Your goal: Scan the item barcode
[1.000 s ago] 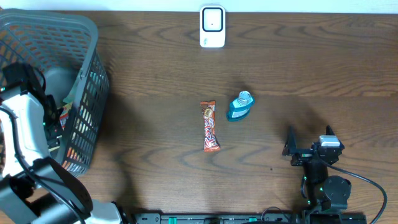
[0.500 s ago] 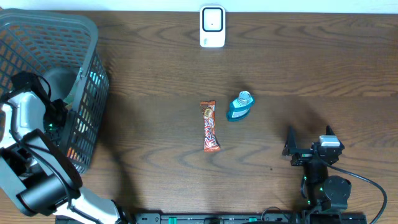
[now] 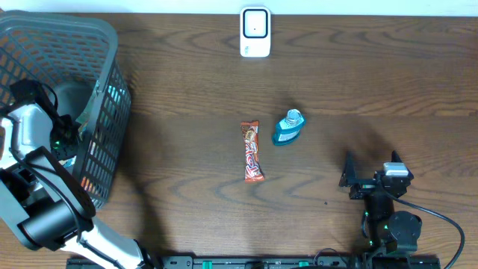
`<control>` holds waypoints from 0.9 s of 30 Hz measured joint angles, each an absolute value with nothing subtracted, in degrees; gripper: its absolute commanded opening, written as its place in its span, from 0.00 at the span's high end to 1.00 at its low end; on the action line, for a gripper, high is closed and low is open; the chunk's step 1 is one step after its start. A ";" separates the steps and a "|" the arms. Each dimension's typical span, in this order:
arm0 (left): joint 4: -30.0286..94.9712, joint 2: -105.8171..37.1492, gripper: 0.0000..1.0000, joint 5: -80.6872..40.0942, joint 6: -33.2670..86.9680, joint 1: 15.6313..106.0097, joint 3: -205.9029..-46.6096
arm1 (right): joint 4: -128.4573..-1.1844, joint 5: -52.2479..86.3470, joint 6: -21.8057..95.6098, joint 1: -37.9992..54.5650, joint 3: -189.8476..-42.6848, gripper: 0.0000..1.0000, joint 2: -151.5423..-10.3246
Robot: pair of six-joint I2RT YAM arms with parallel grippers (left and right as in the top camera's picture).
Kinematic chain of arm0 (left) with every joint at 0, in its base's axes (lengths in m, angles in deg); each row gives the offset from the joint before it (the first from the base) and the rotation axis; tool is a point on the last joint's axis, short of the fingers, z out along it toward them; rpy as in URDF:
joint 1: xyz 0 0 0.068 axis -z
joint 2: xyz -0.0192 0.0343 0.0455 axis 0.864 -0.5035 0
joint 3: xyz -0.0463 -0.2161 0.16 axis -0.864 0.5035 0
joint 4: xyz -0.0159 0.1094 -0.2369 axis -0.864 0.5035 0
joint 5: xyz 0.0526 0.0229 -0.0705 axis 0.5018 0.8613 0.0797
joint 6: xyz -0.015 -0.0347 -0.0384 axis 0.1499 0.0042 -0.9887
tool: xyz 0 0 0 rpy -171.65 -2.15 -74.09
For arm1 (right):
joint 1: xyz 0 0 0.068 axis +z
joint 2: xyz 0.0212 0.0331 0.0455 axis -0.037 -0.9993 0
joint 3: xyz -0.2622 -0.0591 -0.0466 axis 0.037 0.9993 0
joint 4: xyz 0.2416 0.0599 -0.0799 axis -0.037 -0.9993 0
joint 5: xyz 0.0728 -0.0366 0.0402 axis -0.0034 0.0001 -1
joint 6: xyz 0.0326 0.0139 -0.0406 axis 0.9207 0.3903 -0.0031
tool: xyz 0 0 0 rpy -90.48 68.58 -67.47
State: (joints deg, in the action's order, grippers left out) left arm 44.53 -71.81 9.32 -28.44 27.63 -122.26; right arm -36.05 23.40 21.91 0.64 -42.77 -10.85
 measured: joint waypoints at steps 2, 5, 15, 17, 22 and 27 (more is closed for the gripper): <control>44.70 -71.76 0.93 9.78 -27.30 27.74 -122.28 | -36.05 23.40 21.91 0.64 -42.77 0.01 -10.85; 44.74 -71.30 0.93 10.46 -23.78 27.78 -122.28 | -36.05 23.40 21.91 0.64 -42.77 0.01 -10.85; 43.67 -58.72 0.93 12.29 -13.18 27.52 -121.32 | -36.05 23.40 21.93 0.64 -42.77 0.01 -10.85; 41.33 -51.74 0.93 12.05 -12.59 27.52 -121.38 | -36.07 23.40 21.91 0.64 -42.77 0.01 -10.85; 34.58 -36.09 0.93 9.71 -11.06 27.74 -121.64 | -36.07 23.40 21.93 0.64 -42.77 0.01 -10.85; 23.65 -24.84 0.93 2.04 -5.07 31.35 -121.73 | -36.07 23.40 21.91 0.64 -42.77 0.01 -10.85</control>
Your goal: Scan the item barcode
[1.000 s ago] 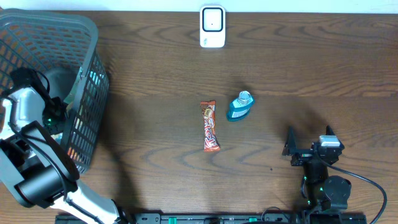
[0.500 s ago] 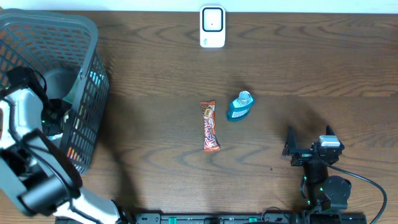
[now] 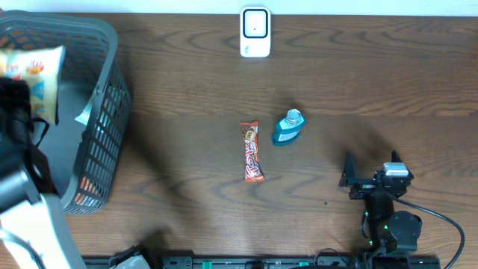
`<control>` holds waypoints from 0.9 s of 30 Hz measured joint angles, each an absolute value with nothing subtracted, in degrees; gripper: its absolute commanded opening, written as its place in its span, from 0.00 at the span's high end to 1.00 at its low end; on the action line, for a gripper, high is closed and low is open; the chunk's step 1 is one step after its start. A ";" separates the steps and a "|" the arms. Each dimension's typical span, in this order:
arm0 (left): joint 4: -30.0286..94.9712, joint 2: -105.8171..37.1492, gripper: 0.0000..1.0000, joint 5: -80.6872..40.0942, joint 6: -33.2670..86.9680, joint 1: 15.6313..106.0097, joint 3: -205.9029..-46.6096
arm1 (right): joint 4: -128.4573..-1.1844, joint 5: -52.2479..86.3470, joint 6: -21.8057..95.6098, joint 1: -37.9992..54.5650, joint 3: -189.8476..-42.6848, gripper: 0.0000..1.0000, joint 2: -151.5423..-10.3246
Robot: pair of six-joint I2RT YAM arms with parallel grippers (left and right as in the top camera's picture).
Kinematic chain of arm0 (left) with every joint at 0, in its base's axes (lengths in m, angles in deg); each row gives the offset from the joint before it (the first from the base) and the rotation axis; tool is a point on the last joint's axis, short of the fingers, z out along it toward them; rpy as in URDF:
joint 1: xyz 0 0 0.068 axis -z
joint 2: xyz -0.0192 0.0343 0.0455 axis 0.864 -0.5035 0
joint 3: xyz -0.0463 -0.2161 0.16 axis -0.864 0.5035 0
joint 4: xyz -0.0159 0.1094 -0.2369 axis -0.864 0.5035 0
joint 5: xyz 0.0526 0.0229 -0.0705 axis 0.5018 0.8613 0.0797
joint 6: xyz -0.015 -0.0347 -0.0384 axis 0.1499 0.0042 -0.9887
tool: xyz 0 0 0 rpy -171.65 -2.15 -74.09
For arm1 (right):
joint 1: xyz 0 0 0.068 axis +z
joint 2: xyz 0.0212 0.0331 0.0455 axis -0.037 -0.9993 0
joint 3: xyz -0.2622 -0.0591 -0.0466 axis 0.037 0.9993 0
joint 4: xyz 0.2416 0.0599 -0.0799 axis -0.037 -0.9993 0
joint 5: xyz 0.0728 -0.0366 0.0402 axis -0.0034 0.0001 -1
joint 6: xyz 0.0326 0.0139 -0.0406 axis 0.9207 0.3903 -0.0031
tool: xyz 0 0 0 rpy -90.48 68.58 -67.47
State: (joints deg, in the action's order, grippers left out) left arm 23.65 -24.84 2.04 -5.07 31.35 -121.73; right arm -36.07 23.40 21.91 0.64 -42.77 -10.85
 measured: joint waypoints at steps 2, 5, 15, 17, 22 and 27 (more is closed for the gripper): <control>20.24 -21.84 0.93 -1.98 -1.36 34.43 -121.73 | -36.07 23.40 21.91 0.64 -42.77 0.01 -10.85; 18.54 -18.00 0.93 -9.41 6.67 41.53 -121.75 | -36.05 23.40 21.91 0.64 -42.77 0.01 -10.85; 40.94 -22.39 0.93 -19.25 35.47 66.56 -121.51 | -36.05 23.40 21.91 0.64 -42.77 0.01 -10.85; 43.41 -26.13 0.93 -17.67 38.27 69.46 -120.35 | -36.05 23.40 21.93 0.64 -42.77 0.01 -10.85; 43.76 -39.35 0.93 -14.59 41.96 74.54 -118.10 | -36.05 23.40 21.93 0.64 -42.77 0.01 -10.85; 39.74 -53.03 0.93 -13.37 42.95 77.81 -117.99 | -36.05 23.40 21.91 0.64 -42.77 0.01 -10.85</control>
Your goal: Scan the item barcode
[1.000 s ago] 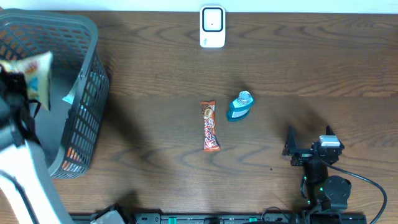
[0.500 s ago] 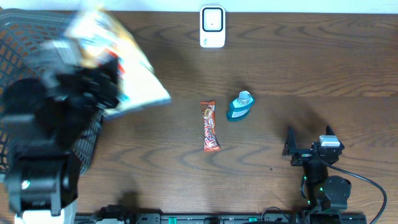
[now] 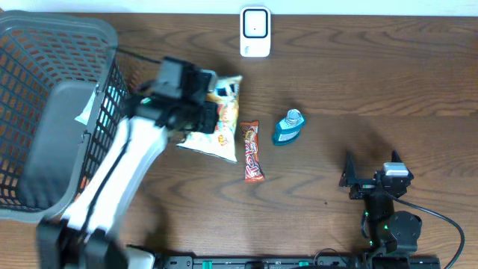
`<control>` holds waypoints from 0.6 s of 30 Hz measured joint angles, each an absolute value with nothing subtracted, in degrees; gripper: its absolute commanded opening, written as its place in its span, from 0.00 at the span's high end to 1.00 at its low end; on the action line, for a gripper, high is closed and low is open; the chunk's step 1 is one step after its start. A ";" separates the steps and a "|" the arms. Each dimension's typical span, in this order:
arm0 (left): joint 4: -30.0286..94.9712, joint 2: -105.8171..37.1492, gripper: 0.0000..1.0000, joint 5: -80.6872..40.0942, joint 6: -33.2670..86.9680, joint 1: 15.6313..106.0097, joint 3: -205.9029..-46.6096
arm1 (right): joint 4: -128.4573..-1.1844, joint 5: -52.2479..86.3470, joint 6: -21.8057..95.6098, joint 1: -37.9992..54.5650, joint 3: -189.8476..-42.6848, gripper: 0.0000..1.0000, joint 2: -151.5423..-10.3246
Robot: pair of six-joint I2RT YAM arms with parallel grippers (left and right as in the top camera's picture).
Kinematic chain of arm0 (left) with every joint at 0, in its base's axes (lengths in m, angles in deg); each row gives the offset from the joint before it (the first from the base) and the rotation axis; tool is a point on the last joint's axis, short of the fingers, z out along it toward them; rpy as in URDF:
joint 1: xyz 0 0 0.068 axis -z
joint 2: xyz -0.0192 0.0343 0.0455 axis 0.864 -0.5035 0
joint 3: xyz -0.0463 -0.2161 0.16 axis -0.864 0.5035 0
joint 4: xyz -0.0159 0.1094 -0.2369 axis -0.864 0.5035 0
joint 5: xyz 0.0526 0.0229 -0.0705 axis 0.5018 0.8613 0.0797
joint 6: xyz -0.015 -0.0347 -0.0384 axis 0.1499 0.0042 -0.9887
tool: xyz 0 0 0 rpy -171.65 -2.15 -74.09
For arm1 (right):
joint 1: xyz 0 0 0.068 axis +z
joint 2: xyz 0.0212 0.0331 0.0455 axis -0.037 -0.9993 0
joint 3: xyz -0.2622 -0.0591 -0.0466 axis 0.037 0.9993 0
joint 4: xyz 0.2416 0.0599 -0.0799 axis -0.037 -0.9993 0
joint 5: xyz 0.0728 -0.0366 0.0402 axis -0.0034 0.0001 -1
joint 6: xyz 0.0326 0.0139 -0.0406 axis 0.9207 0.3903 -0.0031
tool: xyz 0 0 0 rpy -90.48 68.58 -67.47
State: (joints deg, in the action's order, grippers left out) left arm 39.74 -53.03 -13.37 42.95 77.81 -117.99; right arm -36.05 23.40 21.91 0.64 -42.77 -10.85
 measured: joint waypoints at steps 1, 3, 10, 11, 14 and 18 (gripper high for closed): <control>39.10 -54.96 0.93 -13.30 42.99 78.27 -117.99 | -36.05 23.40 21.91 0.64 -42.77 0.01 -10.85; 37.57 -59.44 0.93 -13.28 42.88 79.28 -117.99 | -36.05 23.40 21.91 0.64 -42.77 0.01 -10.85; 35.35 -69.62 0.93 -13.26 40.33 81.70 -117.97 | -36.05 23.40 21.91 0.64 -42.77 0.01 -10.85; 35.32 -70.02 0.86 -13.26 40.15 81.77 -117.97 | -36.05 23.40 21.93 0.64 -42.77 0.01 -10.85; 35.19 -70.04 0.21 -13.30 39.45 81.86 -117.97 | -36.05 23.40 21.91 0.64 -42.77 0.01 -10.85; 35.61 -69.91 0.02 -13.30 38.90 81.86 -117.99 | -36.05 23.40 21.91 0.64 -42.77 0.01 -10.85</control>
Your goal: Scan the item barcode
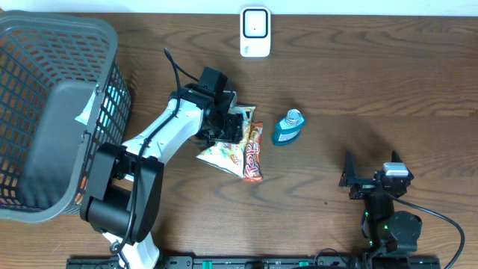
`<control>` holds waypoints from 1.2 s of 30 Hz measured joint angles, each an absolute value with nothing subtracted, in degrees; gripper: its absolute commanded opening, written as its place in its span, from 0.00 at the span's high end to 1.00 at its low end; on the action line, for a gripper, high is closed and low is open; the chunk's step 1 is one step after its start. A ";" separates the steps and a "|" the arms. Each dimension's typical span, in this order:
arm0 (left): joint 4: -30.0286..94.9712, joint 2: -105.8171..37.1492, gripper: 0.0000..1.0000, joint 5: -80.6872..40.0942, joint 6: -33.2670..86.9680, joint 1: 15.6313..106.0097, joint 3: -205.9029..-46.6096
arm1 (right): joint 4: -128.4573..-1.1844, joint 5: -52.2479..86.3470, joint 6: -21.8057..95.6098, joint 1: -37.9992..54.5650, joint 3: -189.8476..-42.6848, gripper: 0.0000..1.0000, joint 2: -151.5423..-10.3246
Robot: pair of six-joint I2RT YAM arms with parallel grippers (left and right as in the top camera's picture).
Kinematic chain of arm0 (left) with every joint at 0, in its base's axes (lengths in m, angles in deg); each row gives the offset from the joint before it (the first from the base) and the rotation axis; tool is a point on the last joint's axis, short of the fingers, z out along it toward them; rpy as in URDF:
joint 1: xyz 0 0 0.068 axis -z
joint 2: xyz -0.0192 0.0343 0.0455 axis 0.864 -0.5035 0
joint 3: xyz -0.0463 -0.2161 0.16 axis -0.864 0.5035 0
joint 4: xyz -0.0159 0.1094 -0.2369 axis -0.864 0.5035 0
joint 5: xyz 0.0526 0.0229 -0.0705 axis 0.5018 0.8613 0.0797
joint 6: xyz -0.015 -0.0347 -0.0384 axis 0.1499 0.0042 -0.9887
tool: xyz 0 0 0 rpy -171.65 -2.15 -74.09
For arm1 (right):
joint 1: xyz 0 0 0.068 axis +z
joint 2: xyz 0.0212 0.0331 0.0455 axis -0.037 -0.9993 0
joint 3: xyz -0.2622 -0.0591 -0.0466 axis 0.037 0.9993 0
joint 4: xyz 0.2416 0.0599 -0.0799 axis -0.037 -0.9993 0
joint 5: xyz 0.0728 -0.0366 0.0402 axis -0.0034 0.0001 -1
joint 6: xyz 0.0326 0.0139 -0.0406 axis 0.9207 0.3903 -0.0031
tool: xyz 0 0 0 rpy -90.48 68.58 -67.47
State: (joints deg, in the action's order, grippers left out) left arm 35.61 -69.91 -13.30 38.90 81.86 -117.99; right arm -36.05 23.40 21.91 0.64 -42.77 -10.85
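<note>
A white and yellow snack bag (222, 155) lies at the table's middle, its right edge over the orange candy bar (255, 155). My left gripper (232, 125) sits on the bag's upper end and appears shut on it. The white barcode scanner (255, 32) stands at the far edge, apart from the bag. Near the front right, my right gripper (370, 173) rests low with its fingers spread and nothing between them.
A small blue bottle (287, 128) lies just right of the candy bar. A large grey mesh basket (45, 45) fills the left side, with a few packets showing through its wall.
My left gripper and the snack bag have shifted right and toward the front. The bag now lies against the candy bar. The right arm has not moved.
My left arm was first down inside the basket. Then it held the snack bag high over the basket. Then the bag was over the table left of the candy bar, and now it is down beside the bar at the middle.
</note>
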 measured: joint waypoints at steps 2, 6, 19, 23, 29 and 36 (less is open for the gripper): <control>36.81 -69.32 0.01 -13.28 38.84 81.86 -118.37 | -36.05 23.40 21.93 0.64 -42.77 0.01 -10.85; 40.46 -65.16 0.02 -11.01 38.88 81.92 -121.32 | -36.05 23.40 21.91 0.64 -42.77 0.01 -10.85; 36.98 -35.33 0.02 19.09 38.73 78.82 -136.24 | -36.05 23.42 21.91 0.64 -42.77 0.01 -10.85; 37.14 -30.69 0.02 27.48 35.39 70.36 -136.31 | -36.05 23.40 21.93 0.64 -42.77 0.01 -10.85; 49.18 -32.84 0.02 30.28 19.36 50.19 -136.40 | -36.02 23.42 21.93 0.64 -42.77 0.01 -10.85; 62.34 -41.82 0.15 23.57 -1.12 34.30 -136.24 | -36.02 23.40 21.91 0.64 -42.77 0.01 -10.85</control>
